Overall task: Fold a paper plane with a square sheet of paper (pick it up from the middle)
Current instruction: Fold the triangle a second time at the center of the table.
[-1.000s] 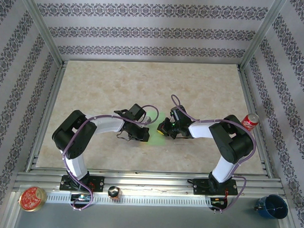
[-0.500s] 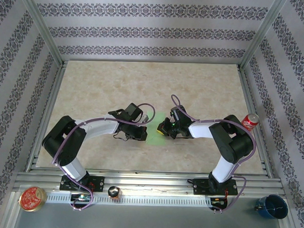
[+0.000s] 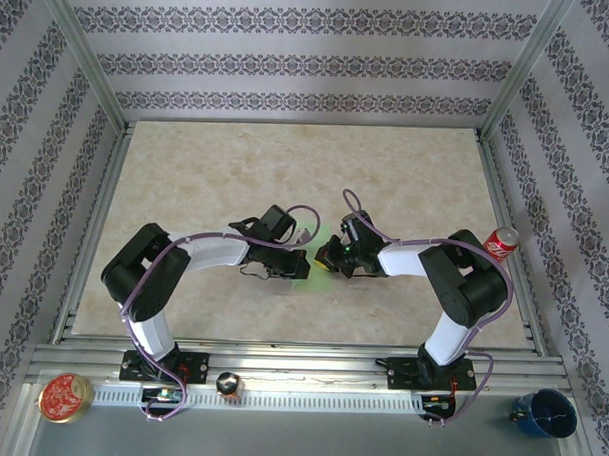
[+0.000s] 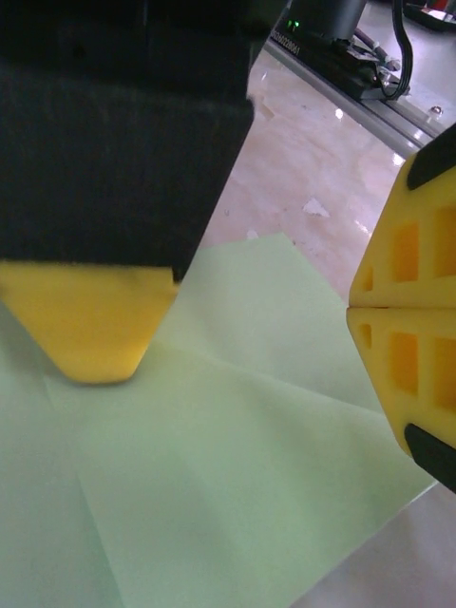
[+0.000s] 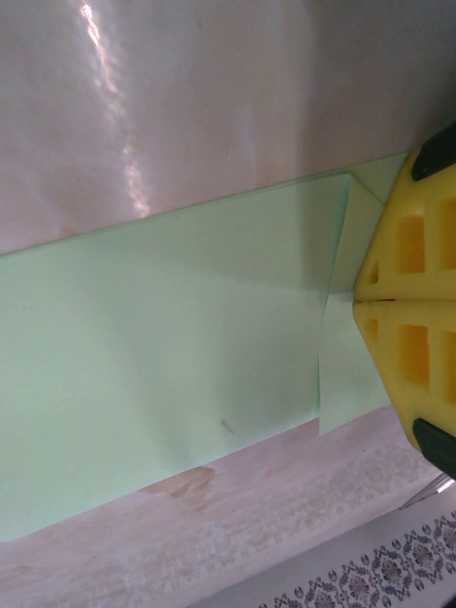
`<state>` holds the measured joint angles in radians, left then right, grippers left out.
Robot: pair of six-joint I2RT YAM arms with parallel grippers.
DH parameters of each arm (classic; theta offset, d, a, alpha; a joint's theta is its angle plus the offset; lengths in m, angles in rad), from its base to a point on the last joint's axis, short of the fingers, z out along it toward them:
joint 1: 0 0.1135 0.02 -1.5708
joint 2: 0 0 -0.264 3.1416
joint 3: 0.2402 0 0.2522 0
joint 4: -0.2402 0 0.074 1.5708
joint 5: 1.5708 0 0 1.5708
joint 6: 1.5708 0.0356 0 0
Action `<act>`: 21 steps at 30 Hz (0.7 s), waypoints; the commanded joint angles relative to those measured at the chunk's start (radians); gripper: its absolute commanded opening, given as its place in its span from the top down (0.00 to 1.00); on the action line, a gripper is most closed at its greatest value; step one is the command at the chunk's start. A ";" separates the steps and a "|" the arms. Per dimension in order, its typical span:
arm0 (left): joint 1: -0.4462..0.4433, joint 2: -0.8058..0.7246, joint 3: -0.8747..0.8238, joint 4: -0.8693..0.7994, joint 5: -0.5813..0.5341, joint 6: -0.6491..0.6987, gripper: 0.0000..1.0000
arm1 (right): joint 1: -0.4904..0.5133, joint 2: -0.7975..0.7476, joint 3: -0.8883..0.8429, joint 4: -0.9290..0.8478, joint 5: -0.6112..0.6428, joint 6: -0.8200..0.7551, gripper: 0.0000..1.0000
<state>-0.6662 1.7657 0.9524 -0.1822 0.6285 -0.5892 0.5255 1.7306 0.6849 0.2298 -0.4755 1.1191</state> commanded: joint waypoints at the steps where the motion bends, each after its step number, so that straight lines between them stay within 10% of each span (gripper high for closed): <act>1: -0.007 0.034 0.016 0.015 0.001 -0.012 0.94 | -0.010 0.030 -0.028 -0.075 0.035 -0.016 1.00; 21: -0.002 -0.027 -0.160 0.036 -0.065 -0.016 0.91 | -0.017 0.046 -0.039 -0.073 0.035 -0.018 1.00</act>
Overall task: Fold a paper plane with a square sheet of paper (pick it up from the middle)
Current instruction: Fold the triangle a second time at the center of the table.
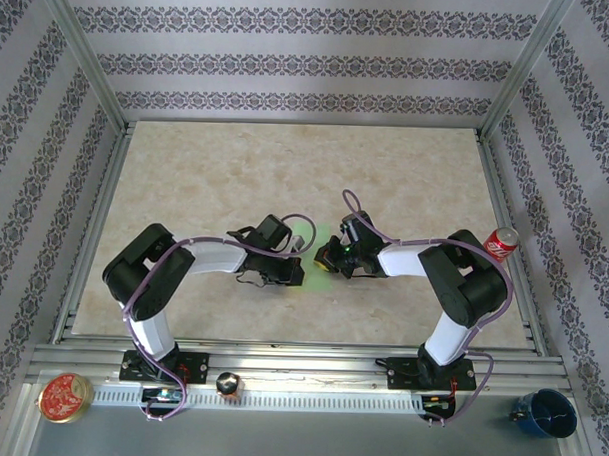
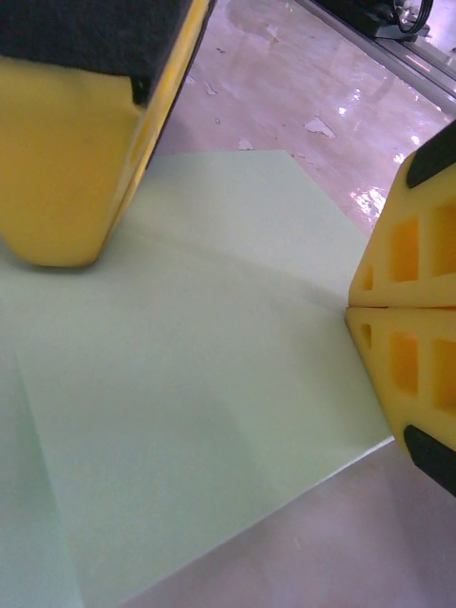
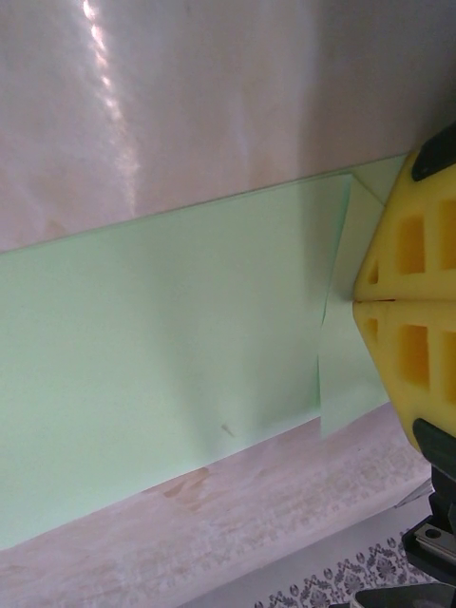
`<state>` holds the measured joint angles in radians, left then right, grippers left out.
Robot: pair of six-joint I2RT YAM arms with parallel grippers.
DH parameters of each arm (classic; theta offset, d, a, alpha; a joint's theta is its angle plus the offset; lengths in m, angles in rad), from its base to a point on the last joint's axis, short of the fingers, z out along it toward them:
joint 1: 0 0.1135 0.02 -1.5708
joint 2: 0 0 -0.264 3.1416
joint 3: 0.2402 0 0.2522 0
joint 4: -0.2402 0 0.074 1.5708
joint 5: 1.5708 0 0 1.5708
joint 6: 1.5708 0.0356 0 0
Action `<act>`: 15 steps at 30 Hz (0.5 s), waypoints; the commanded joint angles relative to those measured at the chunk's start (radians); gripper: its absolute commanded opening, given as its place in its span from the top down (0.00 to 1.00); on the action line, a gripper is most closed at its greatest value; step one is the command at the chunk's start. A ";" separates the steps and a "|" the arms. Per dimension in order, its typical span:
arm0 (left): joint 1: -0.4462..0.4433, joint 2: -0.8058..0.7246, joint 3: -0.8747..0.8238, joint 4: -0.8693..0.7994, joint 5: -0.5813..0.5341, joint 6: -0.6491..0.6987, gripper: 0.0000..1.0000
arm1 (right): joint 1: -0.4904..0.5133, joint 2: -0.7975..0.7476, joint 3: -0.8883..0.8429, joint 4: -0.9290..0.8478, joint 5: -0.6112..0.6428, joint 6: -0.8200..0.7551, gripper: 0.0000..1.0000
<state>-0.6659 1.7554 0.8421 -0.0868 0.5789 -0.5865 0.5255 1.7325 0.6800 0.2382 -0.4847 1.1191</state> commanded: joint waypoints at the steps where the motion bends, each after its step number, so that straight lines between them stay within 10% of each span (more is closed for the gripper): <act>1: -0.001 -0.022 -0.057 -0.058 -0.016 -0.023 0.91 | -0.018 0.044 -0.035 -0.082 0.044 -0.019 1.00; 15: 0.008 -0.135 -0.156 -0.048 -0.019 -0.084 0.91 | -0.024 0.049 -0.034 -0.080 0.041 -0.021 1.00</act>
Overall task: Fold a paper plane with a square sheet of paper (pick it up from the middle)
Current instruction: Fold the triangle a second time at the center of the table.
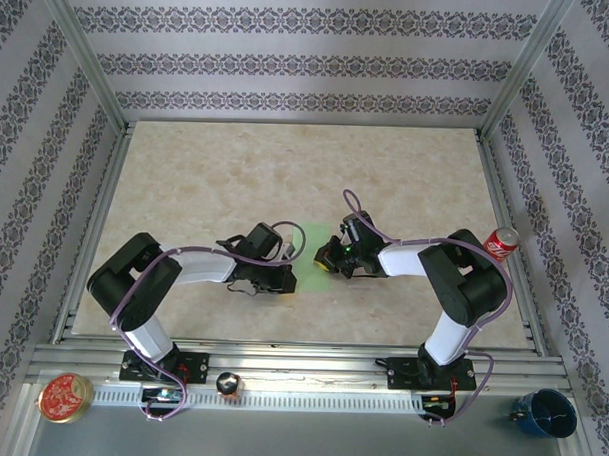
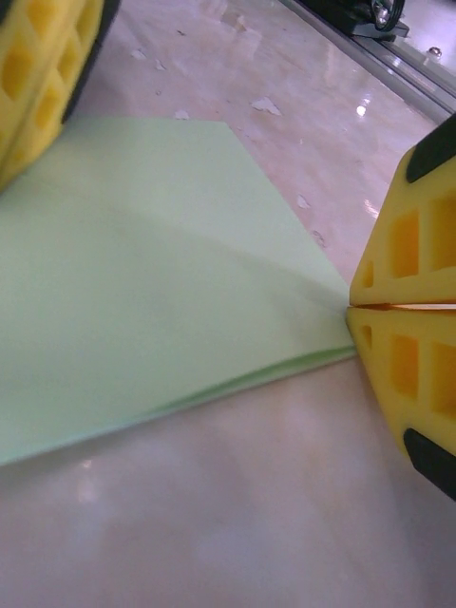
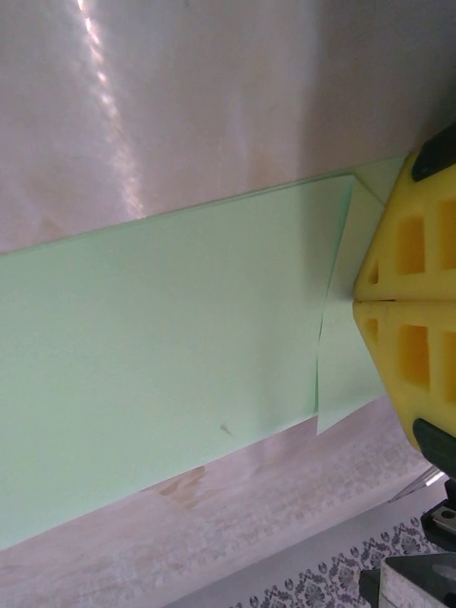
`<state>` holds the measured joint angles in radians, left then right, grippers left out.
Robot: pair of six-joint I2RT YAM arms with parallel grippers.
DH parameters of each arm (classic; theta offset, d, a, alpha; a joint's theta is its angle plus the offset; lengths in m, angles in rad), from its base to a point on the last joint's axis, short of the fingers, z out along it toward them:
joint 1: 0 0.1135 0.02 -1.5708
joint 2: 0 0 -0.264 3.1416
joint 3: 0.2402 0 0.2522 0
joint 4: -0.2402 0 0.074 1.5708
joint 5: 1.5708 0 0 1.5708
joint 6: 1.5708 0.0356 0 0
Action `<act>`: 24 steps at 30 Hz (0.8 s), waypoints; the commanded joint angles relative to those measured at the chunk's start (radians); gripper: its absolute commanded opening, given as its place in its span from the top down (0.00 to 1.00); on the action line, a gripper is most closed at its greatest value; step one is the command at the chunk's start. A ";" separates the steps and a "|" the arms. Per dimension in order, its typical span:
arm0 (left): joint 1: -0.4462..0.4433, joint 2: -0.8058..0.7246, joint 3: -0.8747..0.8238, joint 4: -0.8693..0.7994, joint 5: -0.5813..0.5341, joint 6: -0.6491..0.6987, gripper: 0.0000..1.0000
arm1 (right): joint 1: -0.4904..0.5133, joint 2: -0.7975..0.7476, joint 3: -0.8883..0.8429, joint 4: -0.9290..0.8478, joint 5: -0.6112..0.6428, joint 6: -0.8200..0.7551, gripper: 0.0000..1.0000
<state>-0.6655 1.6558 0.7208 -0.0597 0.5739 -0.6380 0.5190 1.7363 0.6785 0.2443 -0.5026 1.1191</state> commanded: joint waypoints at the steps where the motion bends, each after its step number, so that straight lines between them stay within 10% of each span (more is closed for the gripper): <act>1: 0.007 -0.055 -0.043 -0.072 -0.014 -0.042 0.91 | -0.017 0.045 -0.033 -0.085 0.059 -0.021 1.00; 8: 0.010 -0.179 -0.040 0.066 0.002 -0.083 0.95 | -0.017 0.040 -0.030 -0.082 0.058 -0.018 1.00; 24: 0.014 0.048 0.199 -0.004 -0.018 -0.021 1.00 | -0.008 0.028 -0.022 -0.099 0.062 -0.025 1.00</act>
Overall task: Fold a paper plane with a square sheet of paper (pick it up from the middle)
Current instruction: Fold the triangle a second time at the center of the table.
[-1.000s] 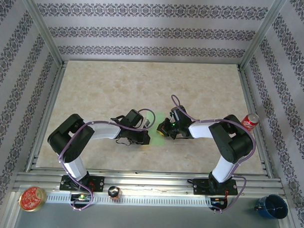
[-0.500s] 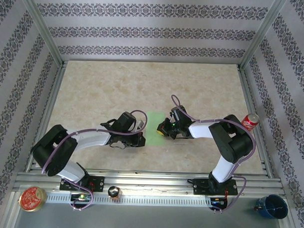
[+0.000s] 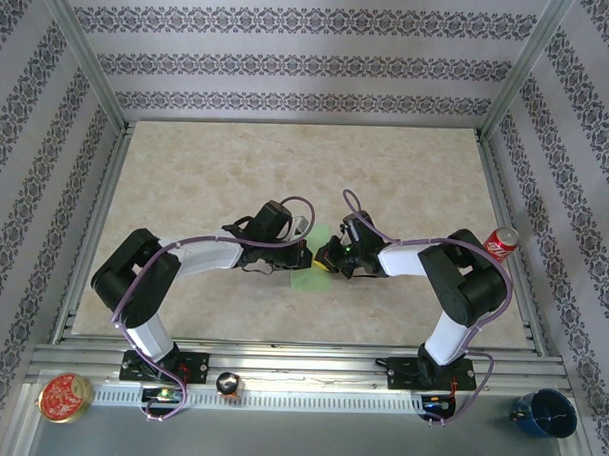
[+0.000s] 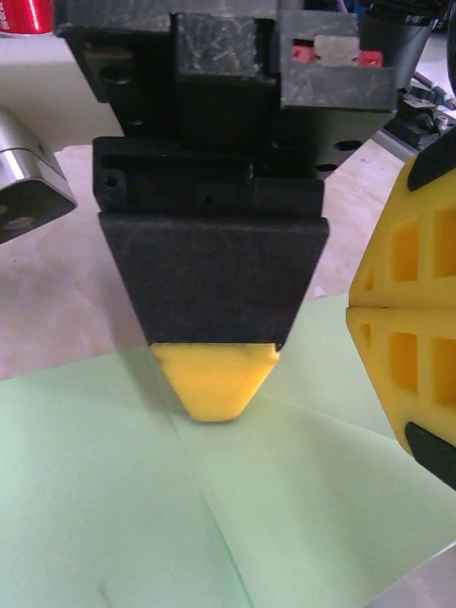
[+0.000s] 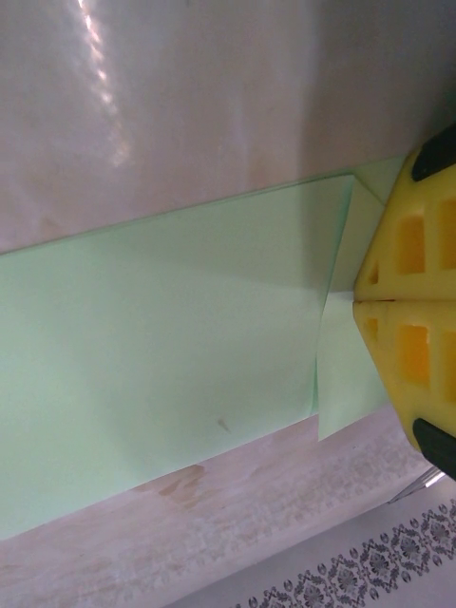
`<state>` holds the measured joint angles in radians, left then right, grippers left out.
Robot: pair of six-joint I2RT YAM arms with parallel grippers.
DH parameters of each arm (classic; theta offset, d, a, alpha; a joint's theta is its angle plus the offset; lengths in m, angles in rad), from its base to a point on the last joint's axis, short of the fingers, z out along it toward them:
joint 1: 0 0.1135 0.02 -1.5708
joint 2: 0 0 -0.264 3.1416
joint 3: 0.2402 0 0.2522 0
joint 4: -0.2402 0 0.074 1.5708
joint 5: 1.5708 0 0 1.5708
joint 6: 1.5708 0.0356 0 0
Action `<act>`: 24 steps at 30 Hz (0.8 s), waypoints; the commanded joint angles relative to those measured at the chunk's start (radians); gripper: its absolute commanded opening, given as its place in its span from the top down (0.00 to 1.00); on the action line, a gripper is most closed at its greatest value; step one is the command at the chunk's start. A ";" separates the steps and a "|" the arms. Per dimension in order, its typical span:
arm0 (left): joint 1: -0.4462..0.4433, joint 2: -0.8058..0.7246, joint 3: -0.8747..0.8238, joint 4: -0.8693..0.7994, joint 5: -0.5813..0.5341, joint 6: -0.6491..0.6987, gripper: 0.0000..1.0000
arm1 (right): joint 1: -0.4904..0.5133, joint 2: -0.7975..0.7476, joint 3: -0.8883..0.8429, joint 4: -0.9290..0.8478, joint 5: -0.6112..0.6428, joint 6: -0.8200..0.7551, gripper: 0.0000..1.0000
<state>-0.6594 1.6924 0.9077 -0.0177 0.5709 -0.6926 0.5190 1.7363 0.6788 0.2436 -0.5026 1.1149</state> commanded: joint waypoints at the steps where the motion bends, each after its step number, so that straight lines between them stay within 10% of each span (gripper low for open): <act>1: 0.009 0.016 0.006 -0.040 -0.016 0.030 1.00 | -0.009 0.026 -0.021 -0.098 0.061 -0.021 1.00; 24: 0.018 0.068 -0.206 0.083 -0.066 -0.015 1.00 | 0.001 -0.067 -0.014 -0.099 0.068 -0.081 1.00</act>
<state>-0.6476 1.7435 0.7574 0.1120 0.5488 -0.6975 0.5194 1.7065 0.6785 0.1963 -0.4751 1.0828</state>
